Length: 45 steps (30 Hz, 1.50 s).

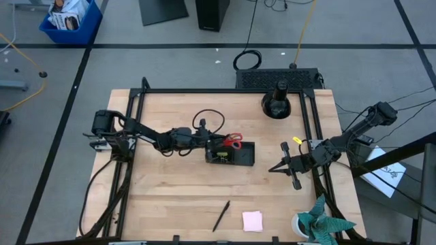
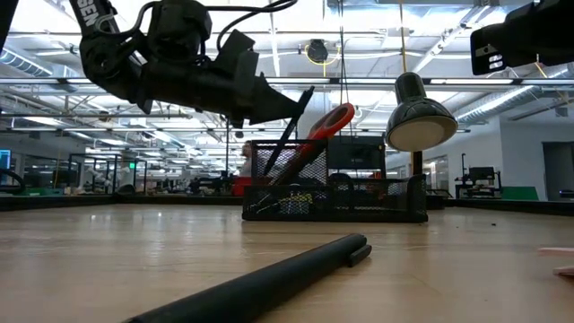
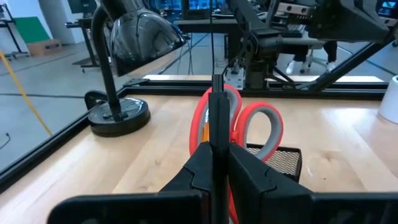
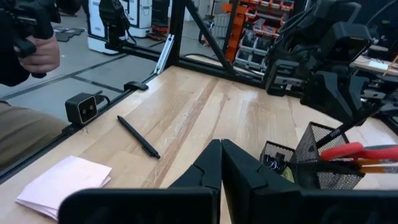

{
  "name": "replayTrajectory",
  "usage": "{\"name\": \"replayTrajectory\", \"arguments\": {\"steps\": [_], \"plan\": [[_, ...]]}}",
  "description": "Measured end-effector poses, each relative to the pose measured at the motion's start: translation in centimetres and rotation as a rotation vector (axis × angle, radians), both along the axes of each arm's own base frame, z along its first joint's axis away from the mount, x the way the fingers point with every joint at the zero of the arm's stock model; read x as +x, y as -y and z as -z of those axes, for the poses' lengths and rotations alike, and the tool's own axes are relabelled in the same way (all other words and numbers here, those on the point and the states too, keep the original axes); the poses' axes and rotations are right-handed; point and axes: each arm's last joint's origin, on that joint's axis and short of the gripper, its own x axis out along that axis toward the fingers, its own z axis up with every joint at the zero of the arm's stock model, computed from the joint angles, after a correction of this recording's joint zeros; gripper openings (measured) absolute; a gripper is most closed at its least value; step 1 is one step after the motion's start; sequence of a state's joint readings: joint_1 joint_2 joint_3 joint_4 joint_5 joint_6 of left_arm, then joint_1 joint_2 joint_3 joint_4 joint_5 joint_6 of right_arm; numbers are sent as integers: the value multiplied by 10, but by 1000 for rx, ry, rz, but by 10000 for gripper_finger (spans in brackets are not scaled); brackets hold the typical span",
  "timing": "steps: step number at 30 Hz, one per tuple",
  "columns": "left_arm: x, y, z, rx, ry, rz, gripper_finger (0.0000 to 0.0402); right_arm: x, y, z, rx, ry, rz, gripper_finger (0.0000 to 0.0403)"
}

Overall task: Pick and place office supplies into organizer
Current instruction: Put the black pen into the black desk organizer

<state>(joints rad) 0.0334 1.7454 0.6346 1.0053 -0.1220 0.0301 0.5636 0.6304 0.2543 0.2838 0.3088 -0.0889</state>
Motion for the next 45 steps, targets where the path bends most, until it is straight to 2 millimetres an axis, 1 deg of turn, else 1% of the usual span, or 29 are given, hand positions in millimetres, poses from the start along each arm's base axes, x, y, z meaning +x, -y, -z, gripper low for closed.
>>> {"name": "replayTrajectory", "arguments": {"steps": [9,21,24,26,32,35,39,45], "plan": [[2,3,0,-27,-10,-43,31,0,0,0,-6,4,0,0],[6,8,6,-13,-135,-75,31,0,0,0,-54,17,-7,0],[5,8,12,-25,-178,-80,31,0,0,-1,-52,23,-7,0],[6,8,14,-26,-181,-85,31,0,0,-1,-52,26,-7,0],[6,8,14,-34,-179,-84,31,0,0,-2,-45,30,-6,0],[6,9,14,-44,-173,-56,33,0,0,-2,-44,29,-6,0],[6,7,14,-75,-171,-72,54,0,0,-2,-37,27,-4,1],[8,6,11,-87,-136,-63,118,0,0,-2,-18,22,-2,8]]}}
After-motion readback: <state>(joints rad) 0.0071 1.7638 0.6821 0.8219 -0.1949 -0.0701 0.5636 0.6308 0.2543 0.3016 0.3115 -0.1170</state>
